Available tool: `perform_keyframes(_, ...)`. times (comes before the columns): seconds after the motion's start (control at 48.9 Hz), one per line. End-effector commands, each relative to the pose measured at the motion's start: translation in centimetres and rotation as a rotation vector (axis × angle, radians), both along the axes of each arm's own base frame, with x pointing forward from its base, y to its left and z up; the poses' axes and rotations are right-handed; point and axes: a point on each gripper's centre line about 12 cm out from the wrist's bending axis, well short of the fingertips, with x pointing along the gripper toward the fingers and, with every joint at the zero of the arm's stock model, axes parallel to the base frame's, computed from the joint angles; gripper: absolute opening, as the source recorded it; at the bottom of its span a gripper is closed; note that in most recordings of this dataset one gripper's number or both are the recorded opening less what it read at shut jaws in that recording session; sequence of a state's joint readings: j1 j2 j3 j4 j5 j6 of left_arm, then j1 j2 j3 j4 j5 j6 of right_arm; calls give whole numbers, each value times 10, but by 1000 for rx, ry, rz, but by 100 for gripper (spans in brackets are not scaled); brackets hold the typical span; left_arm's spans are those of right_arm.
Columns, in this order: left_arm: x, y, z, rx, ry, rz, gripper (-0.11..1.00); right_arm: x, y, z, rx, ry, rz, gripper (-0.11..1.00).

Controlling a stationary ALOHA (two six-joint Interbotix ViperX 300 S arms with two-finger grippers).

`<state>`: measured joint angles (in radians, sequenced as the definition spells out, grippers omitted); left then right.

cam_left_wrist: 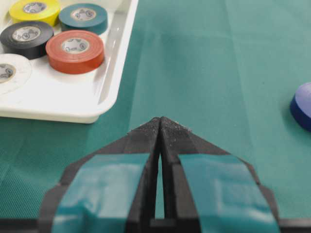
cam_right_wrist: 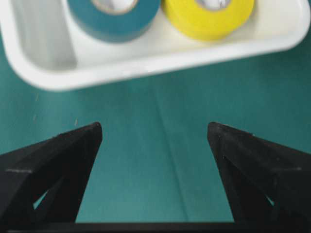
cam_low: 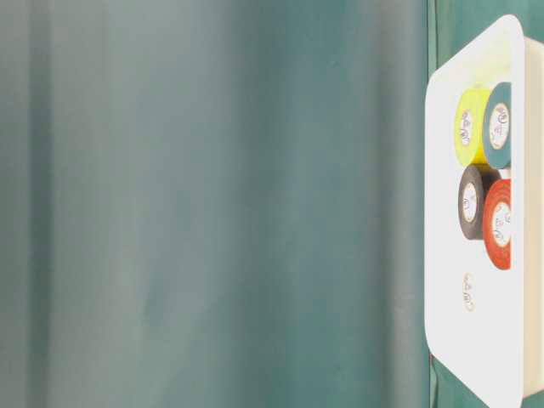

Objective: Put the tape into the white case with the right arm.
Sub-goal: 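Retract the right gripper to the right side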

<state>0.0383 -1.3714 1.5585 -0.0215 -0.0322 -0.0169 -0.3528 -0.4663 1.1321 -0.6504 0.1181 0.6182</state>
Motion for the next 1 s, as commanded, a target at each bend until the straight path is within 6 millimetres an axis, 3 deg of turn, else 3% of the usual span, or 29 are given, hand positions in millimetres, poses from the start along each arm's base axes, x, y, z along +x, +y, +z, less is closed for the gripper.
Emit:
perform_keyframes(0.0,1,0,5,-1,-9,3,0,-9,4,7,-10,-49,2,73)
perform_keyframes(0.287,1,0,5,-1,-9,3,0,-44,19,7,-34,-146,16,73)
perform_keyframes(0.532,1,1,5,-1,-9,5,0,-63,27,8,-55,-227,23,72)
perform_keyframes(0.982,1,1,5,-1,-9,5,0,-64,38,8,-42,-298,78,72)
